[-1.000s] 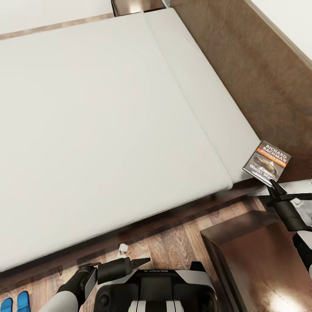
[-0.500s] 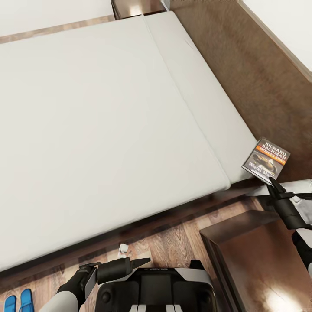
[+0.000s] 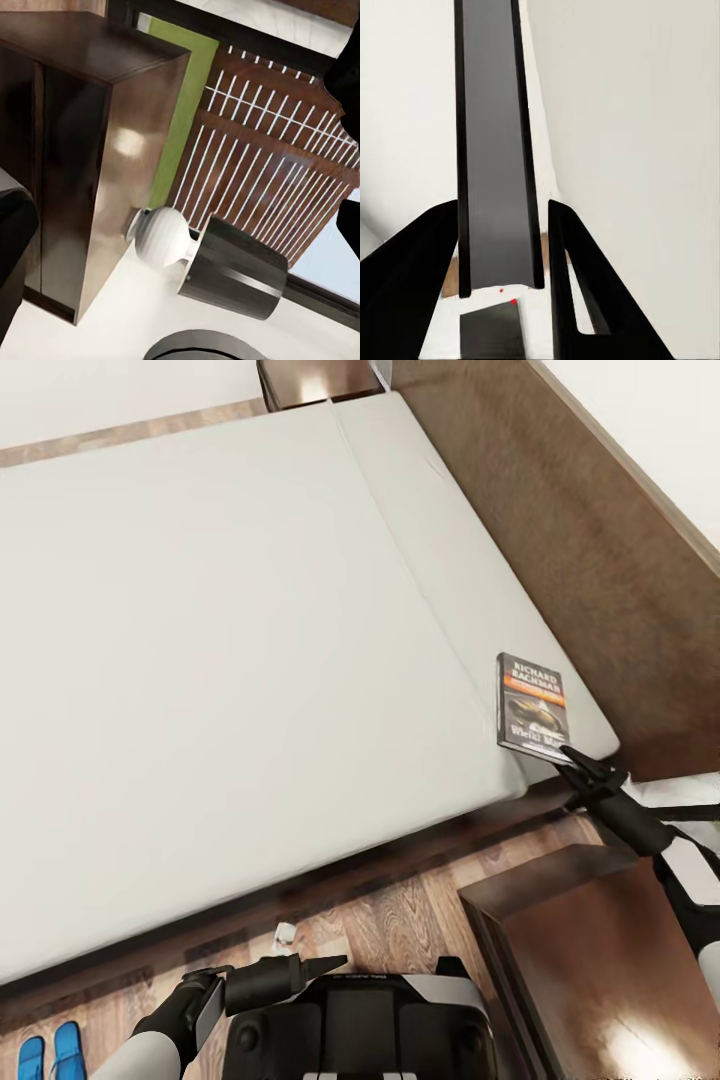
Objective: In the bedroom, move the book from the bed onto either nightstand, and place the two sandals side by side next to the bed.
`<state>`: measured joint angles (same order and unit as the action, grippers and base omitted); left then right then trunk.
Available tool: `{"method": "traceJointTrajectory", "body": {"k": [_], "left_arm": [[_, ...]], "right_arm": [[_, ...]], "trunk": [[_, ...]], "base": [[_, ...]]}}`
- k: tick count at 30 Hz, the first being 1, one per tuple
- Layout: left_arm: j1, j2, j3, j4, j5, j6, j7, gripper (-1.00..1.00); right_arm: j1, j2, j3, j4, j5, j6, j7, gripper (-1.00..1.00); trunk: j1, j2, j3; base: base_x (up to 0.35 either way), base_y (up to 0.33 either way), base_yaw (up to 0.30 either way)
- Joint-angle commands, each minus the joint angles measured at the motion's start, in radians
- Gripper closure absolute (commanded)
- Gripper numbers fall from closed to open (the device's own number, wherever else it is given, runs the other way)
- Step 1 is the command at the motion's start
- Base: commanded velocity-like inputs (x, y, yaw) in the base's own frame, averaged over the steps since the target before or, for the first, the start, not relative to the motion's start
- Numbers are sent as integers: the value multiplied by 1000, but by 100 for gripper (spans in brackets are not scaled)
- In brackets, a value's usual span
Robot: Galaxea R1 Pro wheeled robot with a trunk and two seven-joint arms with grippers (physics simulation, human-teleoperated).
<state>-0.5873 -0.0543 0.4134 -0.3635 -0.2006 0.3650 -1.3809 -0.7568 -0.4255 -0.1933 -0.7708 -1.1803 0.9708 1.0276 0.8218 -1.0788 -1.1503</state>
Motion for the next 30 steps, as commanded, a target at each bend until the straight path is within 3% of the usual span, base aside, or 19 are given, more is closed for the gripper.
{"method": "traceJointTrajectory", "body": {"k": [1, 2, 4, 5, 6, 7, 9, 10, 14, 30], "left_arm": [[0, -1, 8, -2, -10, 11, -6, -100], [0, -1, 8, -2, -10, 11, -6, -100], [0, -1, 8, -2, -11, 10, -6, -100], [0, -1, 8, -2, -11, 10, -6, -100], [0, -1, 8, -2, -11, 10, -6, -100], [0, -1, 8, -2, -11, 11, -6, -100], [0, -1, 8, -2, -11, 11, -6, -100], [0, -1, 8, -2, -11, 11, -6, -100], [0, -1, 8, -2, -11, 10, -6, -100], [0, -1, 10, -2, -10, 10, -5, -100]], "right_arm": [[0, 0, 4, -9, 3, 4, 3, 100], [0, 1, 22, -27, 2, 7, 3, 100], [0, 16, 132, -68, 3, 12, 3, 100], [0, 18, 164, -75, 3, 12, 3, 100], [1, 25, 266, -97, 3, 12, 3, 100], [1, 31, 329, -116, 2, 11, 3, 100], [1, 44, 420, -163, -1, 10, 2, 100], [1, 50, 446, -183, -1, 9, 1, 100], [1, 71, 483, -215, -2, 7, 1, 100], [2, 80, 498, -224, -2, 6, 2, 100]], "trunk": [[-4, 7, 3], [-8, 14, 6], [-15, 28, 12], [-19, 35, 15], [-23, 42, 18], [-27, 49, 22], [-34, 63, 28], [-38, 70, 31], [-54, 98, 44], [-115, 210, 94]], "base": [[0, 0, 0], [0, 0, 0], [0, 0, 0], [0, 0, 0], [0, 0, 0], [0, 0, 0], [0, 0, 0], [0, 0, 0], [0, 0, 0], [0, 0, 0]]}}
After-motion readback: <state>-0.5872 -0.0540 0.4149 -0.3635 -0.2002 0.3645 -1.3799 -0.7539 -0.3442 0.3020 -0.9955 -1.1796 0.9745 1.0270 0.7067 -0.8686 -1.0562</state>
